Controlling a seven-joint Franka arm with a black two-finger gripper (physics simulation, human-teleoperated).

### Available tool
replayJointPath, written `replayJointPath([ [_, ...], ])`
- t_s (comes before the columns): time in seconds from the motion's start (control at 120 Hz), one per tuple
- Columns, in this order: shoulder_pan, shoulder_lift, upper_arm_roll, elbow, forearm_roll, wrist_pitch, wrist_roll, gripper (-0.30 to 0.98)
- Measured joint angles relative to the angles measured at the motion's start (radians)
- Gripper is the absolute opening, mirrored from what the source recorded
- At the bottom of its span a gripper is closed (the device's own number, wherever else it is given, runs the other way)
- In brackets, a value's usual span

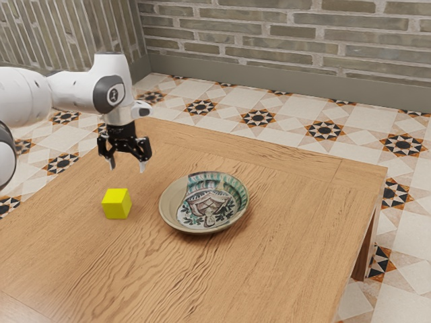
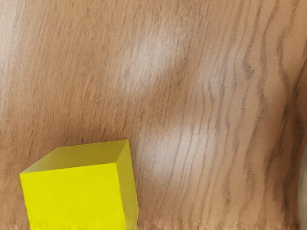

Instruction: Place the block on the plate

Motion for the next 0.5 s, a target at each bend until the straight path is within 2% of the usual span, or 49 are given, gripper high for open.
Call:
replayJointPath([
  [0.083,0.014,-0.074,0.007,-0.139,-0.01,0.053,-0.039,0.69],
  [0.2,0.028,-0.088,0.012,-0.226,-0.016,0.127,-0.086,0.69],
  [0.5,0.041,-0.067,0.031,-0.302,-0.021,0.254,-0.178,0.69],
])
